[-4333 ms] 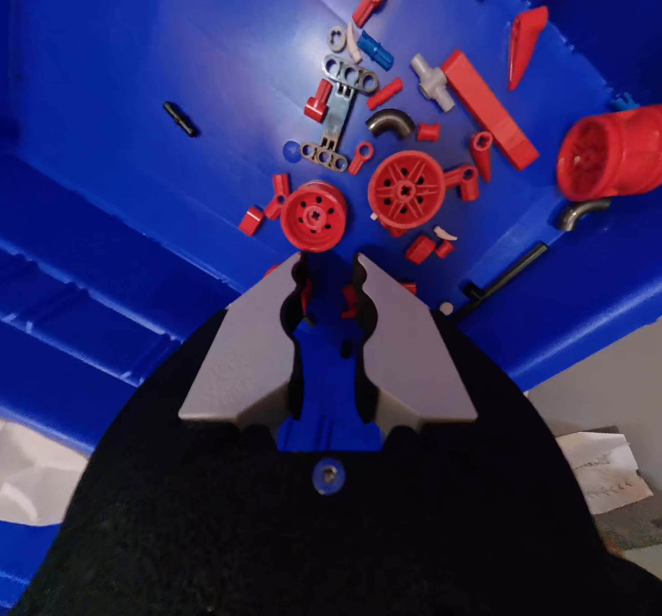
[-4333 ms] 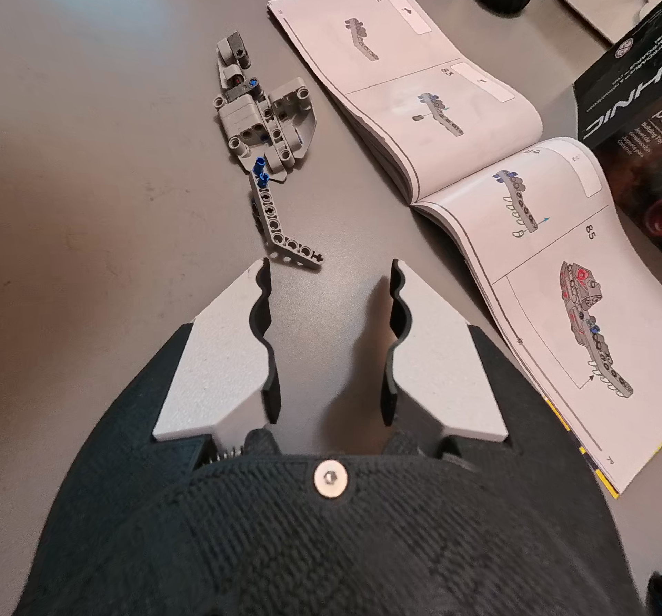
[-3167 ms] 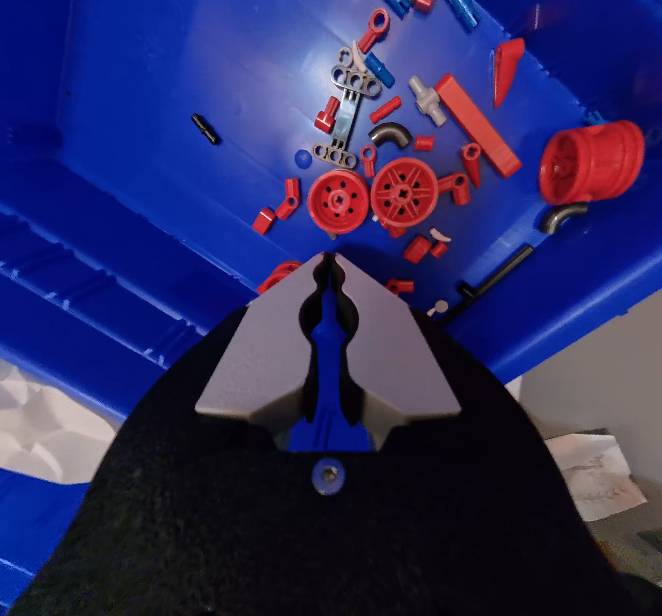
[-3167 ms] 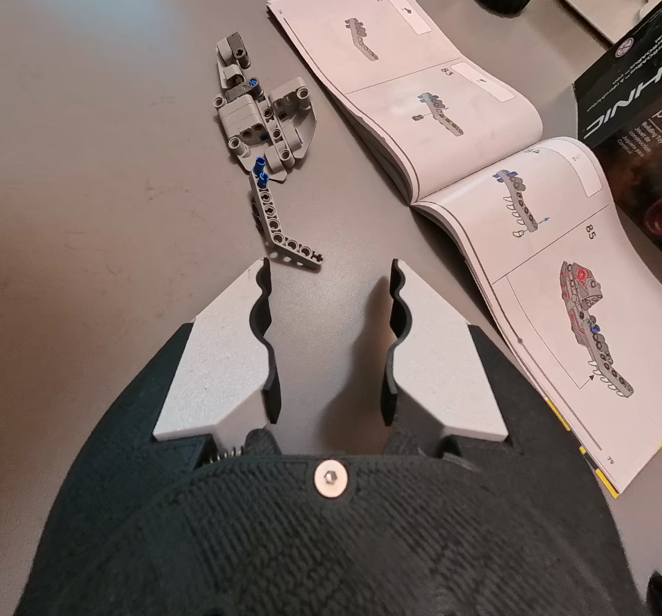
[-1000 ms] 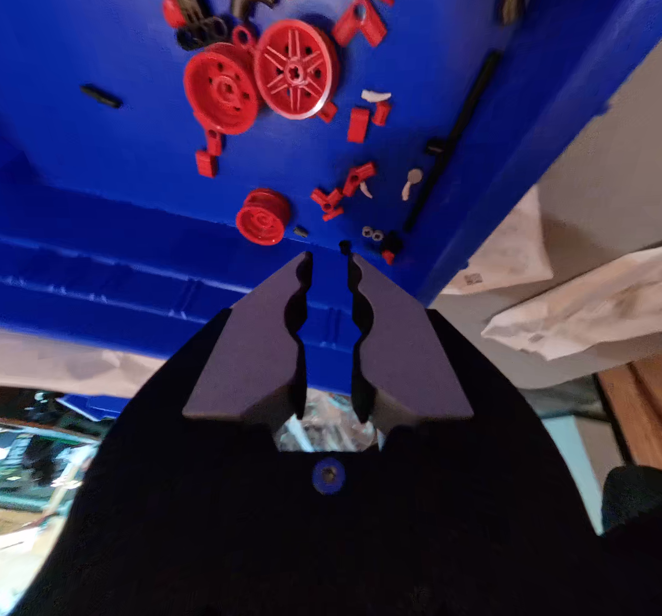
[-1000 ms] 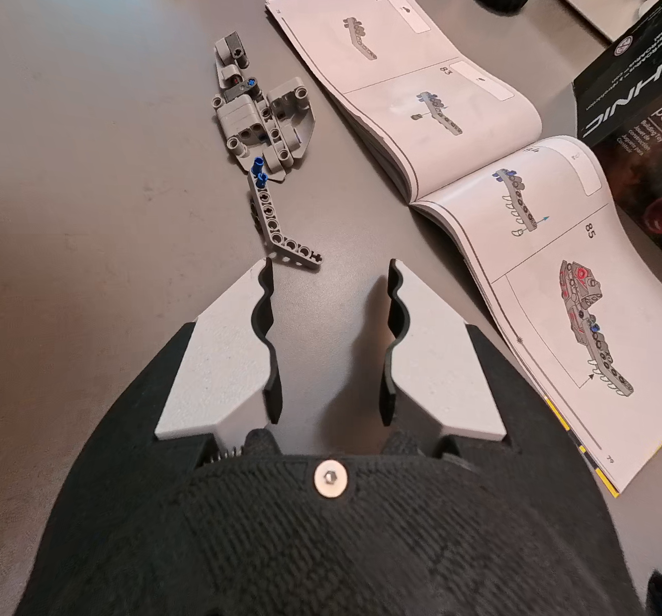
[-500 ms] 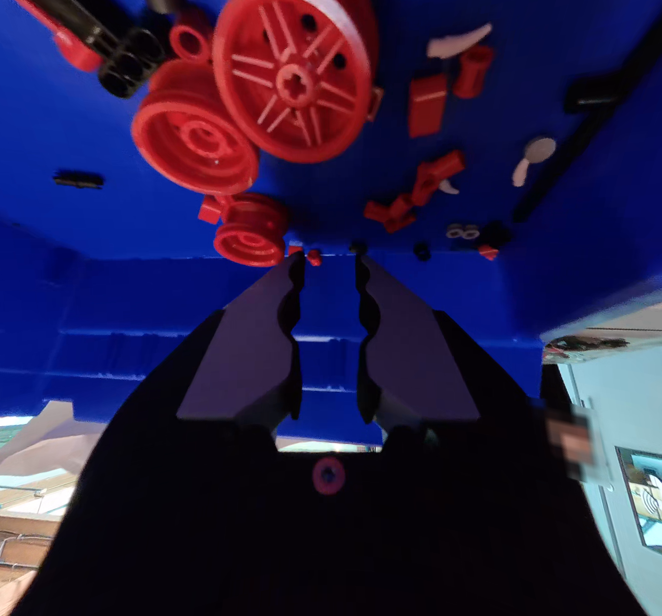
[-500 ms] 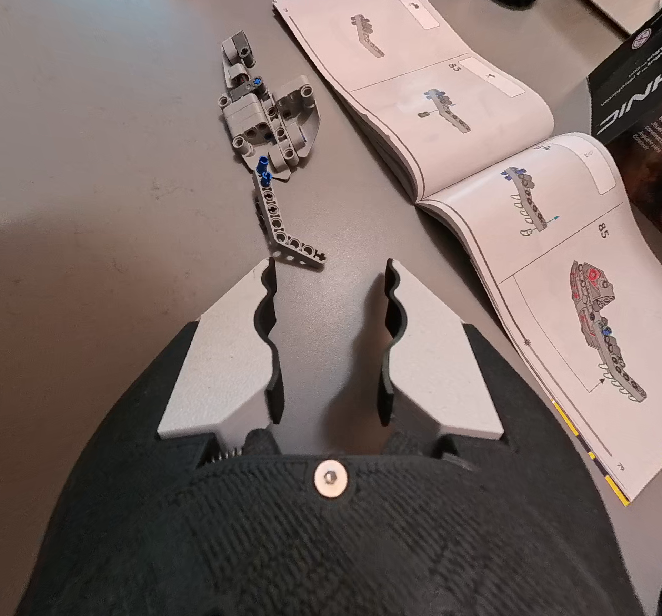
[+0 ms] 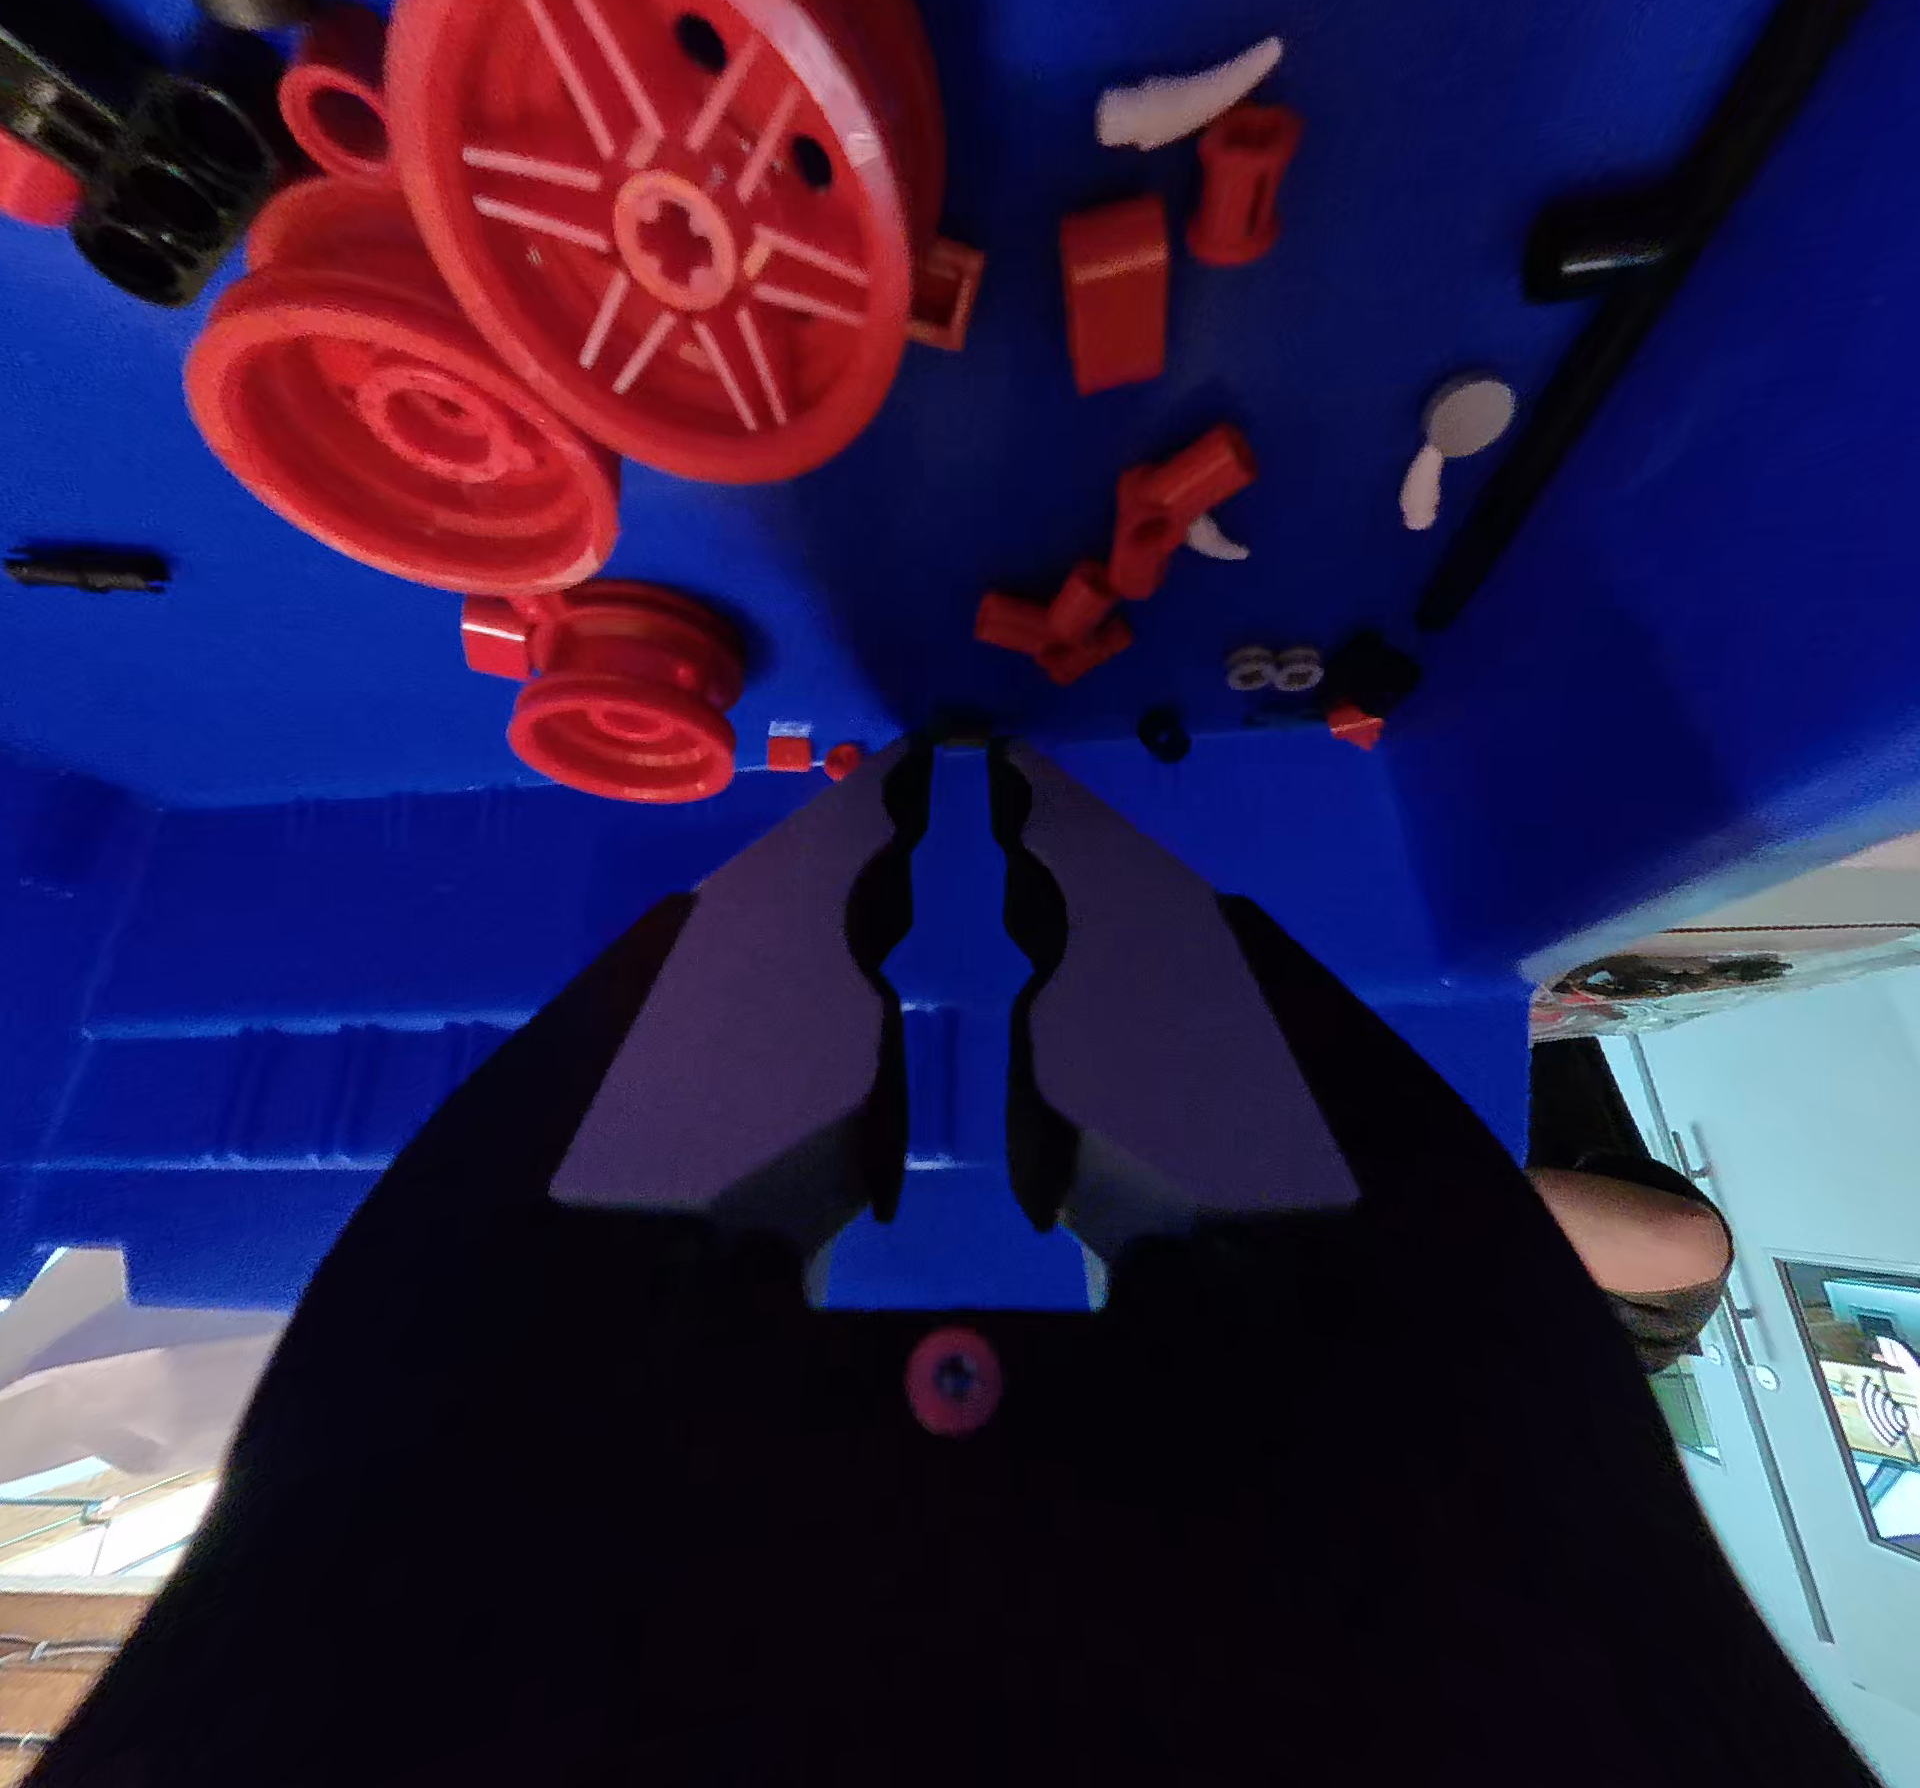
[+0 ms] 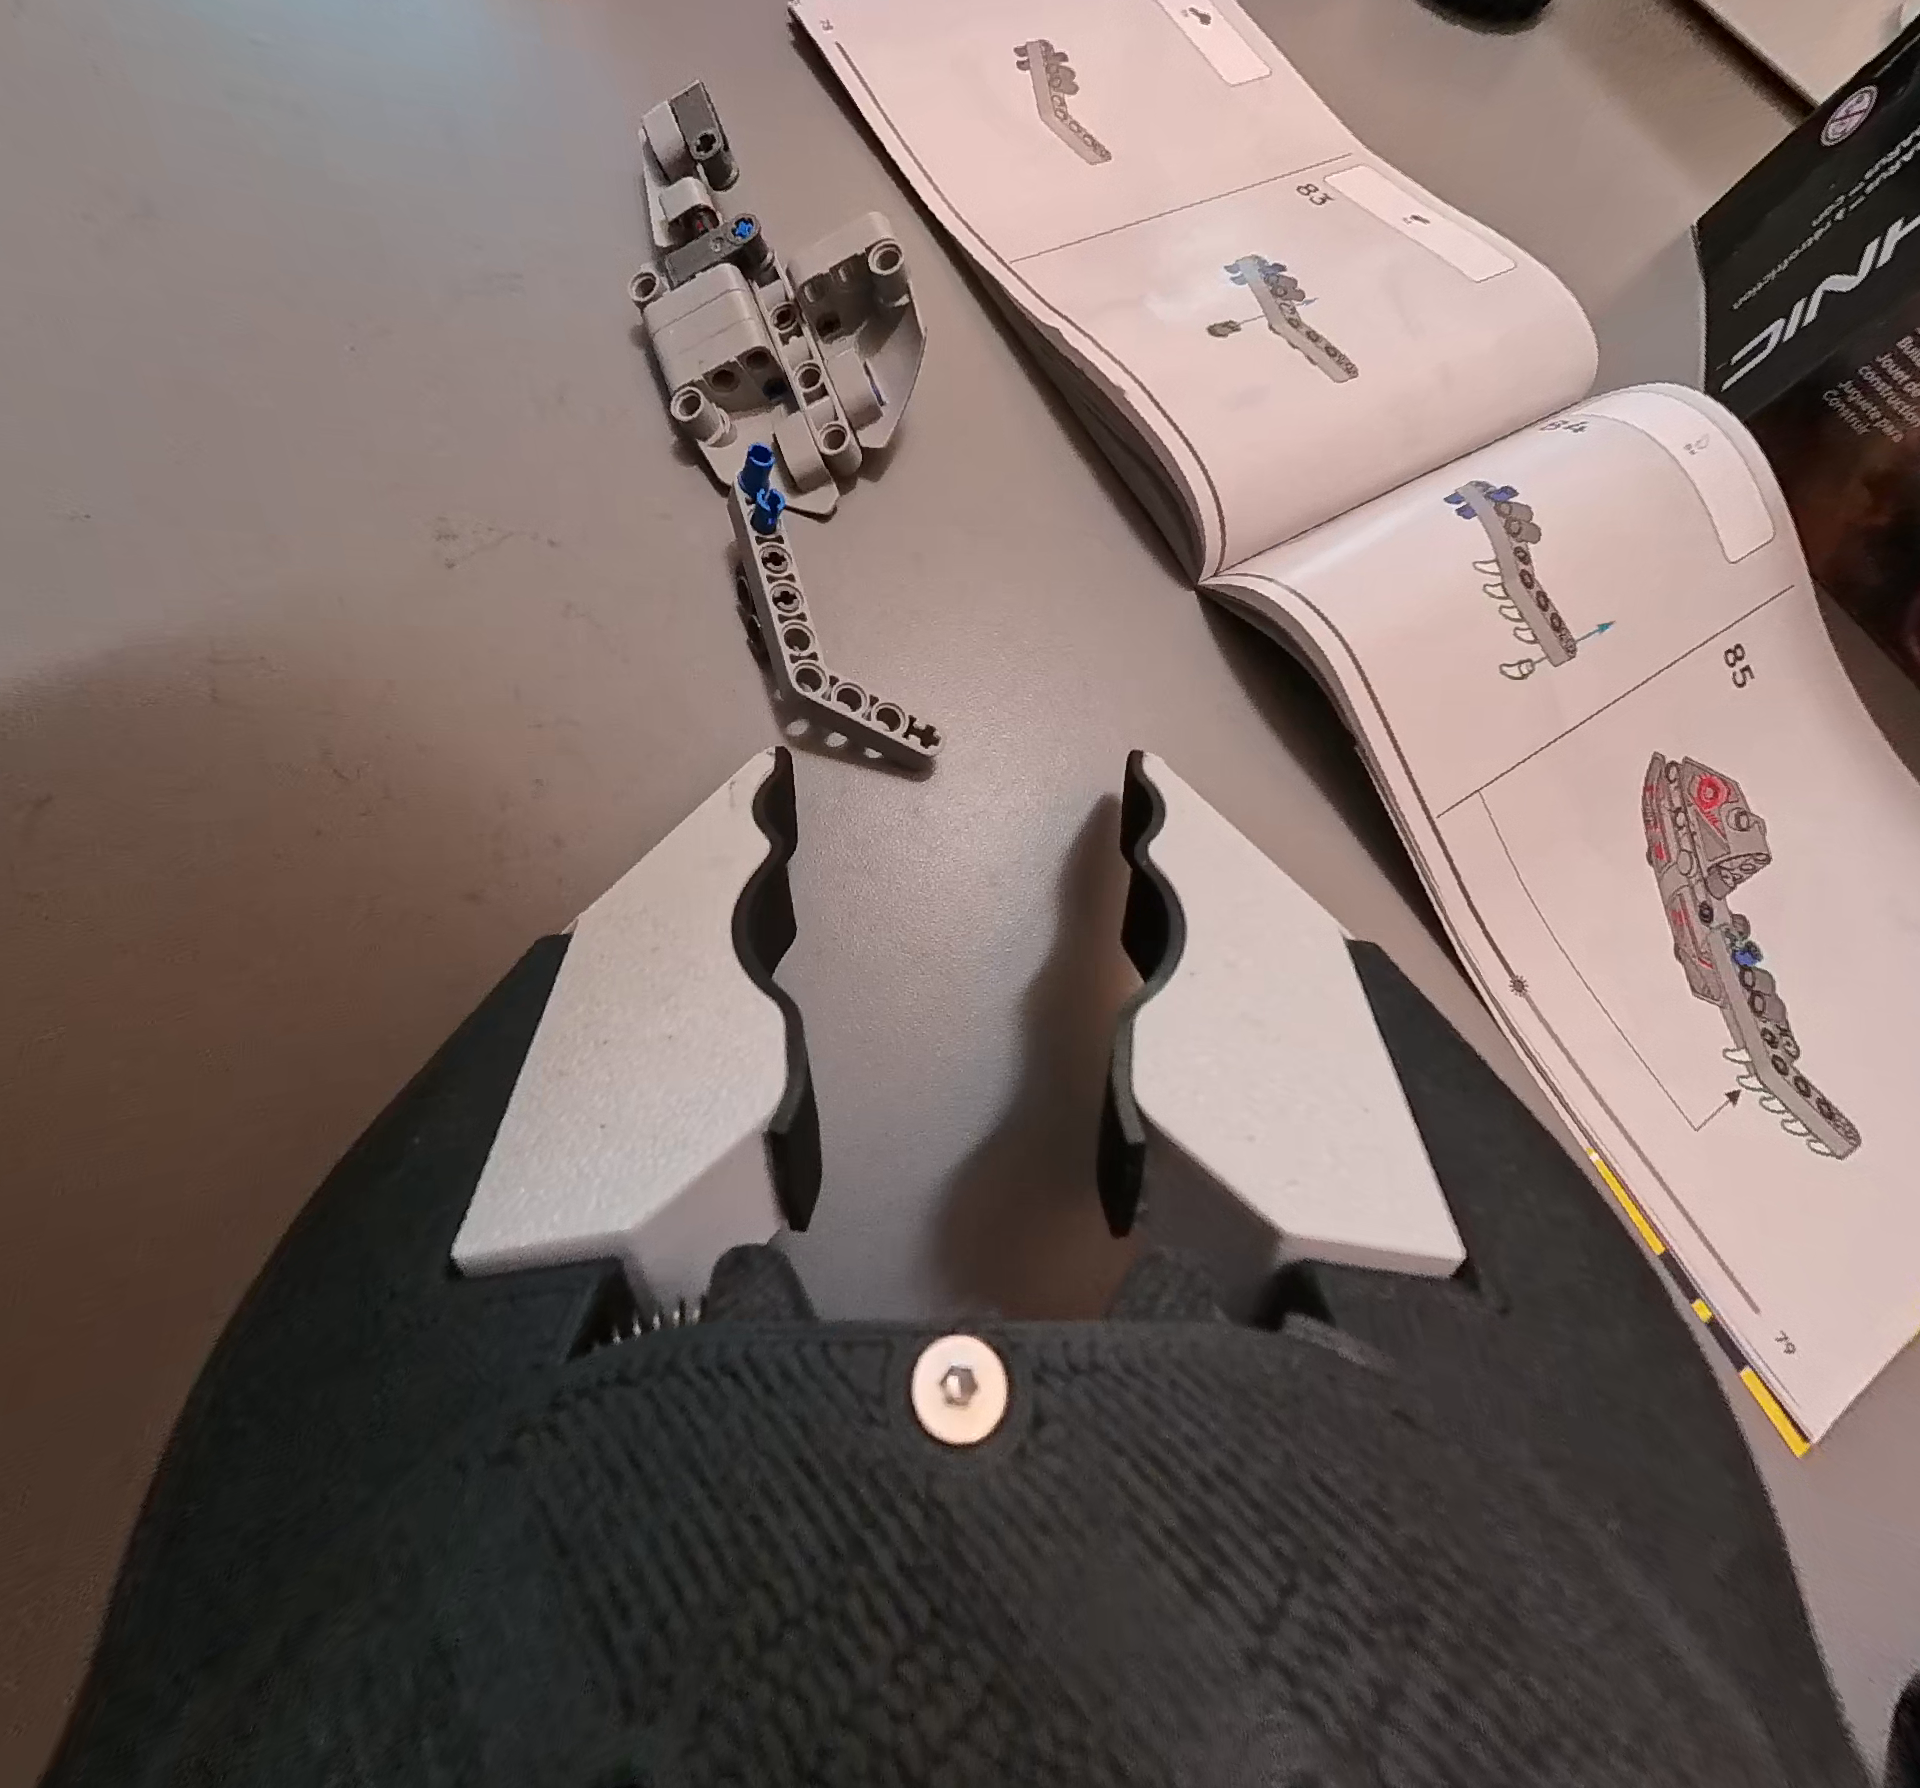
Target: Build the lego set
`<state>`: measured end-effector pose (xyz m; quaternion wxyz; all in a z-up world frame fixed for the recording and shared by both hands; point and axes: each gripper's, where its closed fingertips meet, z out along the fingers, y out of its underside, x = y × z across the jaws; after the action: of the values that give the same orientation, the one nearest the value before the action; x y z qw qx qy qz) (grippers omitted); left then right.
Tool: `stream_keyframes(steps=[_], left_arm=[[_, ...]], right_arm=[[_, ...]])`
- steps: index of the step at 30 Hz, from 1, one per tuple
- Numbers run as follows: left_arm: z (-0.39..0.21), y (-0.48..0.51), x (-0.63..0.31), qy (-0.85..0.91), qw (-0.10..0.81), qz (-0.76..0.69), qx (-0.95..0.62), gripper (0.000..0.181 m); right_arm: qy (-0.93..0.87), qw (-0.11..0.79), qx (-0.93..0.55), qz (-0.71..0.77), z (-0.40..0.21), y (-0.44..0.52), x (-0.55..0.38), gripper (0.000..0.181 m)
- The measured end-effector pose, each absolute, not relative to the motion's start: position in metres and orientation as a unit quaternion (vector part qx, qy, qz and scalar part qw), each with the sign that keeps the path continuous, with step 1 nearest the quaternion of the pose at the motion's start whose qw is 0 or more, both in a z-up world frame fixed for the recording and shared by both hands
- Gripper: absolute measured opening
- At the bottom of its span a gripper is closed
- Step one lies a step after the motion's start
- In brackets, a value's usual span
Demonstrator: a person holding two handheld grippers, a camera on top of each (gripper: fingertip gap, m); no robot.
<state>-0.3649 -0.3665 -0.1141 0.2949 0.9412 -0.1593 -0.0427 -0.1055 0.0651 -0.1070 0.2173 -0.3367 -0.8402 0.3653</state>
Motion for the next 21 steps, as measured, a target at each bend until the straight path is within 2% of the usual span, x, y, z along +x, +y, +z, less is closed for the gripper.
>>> stream_keyframes(steps=[5, 9, 11, 14, 16, 18, 21], left_arm=[[-0.114, -0.369, -0.362, -0.153, 0.295, -0.042, 0.942, 0.007], [-0.096, -0.355, -0.363, -0.119, 0.236, -0.072, 0.962, 0.007], [-0.071, -0.321, -0.355, -0.076, 0.139, -0.102, 0.982, 0.007], [-0.027, -0.229, -0.303, -0.047, -0.089, -0.106, 0.989, 0.007], [-0.011, -0.173, -0.254, -0.067, -0.211, -0.106, 0.969, 0.007], [-0.023, -0.143, -0.208, -0.104, -0.248, -0.110, 0.957, 0.007], [-0.066, -0.131, -0.178, -0.086, -0.242, -0.131, 0.958, 0.007]], right_arm=[[-0.840, 0.217, -0.337, 0.365, -0.107, 0.065, -0.105, 0.062], [-0.840, 0.218, -0.336, 0.365, -0.107, 0.065, -0.105, 0.062], [-0.840, 0.218, -0.336, 0.365, -0.107, 0.065, -0.105, 0.062], [-0.840, 0.215, -0.338, 0.366, -0.107, 0.065, -0.105, 0.062], [-0.840, 0.211, -0.341, 0.367, -0.108, 0.065, -0.106, 0.063], [-0.839, 0.210, -0.343, 0.367, -0.108, 0.066, -0.106, 0.063], [-0.839, 0.210, -0.342, 0.367, -0.108, 0.066, -0.106, 0.063]])
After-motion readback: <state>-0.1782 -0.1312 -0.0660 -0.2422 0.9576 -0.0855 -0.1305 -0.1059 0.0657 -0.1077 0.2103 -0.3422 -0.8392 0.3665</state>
